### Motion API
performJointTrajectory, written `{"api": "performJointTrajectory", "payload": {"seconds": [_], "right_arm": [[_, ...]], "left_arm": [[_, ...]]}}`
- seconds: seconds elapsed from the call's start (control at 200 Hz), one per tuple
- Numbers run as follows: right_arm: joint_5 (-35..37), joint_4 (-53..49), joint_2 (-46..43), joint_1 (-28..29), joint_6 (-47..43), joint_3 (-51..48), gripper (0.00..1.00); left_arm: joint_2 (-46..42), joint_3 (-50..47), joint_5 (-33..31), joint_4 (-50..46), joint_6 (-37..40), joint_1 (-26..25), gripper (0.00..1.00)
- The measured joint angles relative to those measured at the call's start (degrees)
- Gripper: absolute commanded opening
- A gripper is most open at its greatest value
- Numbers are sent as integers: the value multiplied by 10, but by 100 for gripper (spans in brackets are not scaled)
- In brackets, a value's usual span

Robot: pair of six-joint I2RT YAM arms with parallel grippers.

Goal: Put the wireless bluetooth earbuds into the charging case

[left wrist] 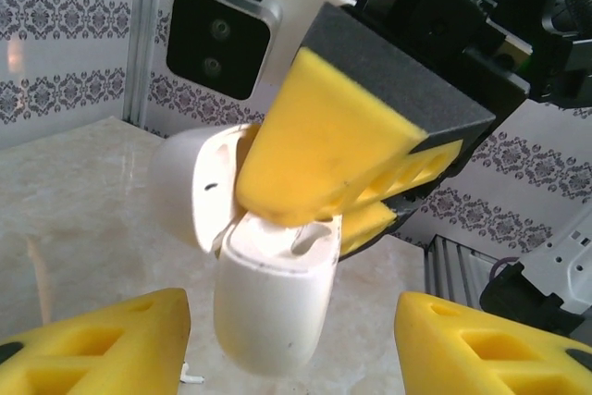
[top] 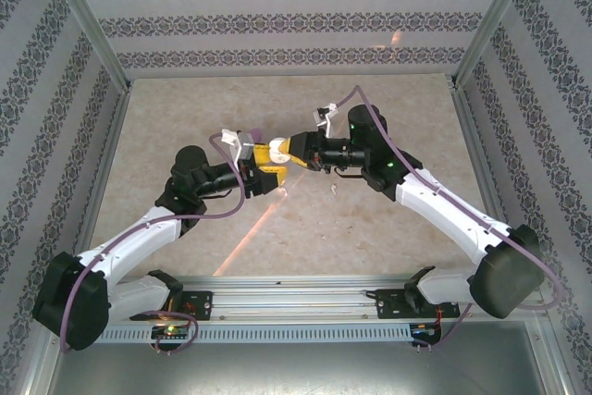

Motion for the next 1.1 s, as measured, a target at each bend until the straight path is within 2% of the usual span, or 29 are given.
{"api": "performJointTrajectory", "payload": {"seconds": [0.32, 0.585, 0.769, 0.929, 1.099], "right_arm": [[16, -109, -12, 0, -86, 32, 16], [15, -137, -11, 0, -112, 40, 16], [14, -139, -7, 0, -115, 41, 16], [12, -139, -4, 0, -116, 43, 16], [9, -138, 2, 0, -116, 44, 16]], "left_arm": [[-27, 21, 65, -68, 23, 39, 56], [16, 50, 125, -54, 26, 43, 42], [46, 50, 145, -16, 9, 43, 41], [49, 50, 149, -13, 7, 43, 40], [54, 51, 150, -14, 10, 43, 43]]}}
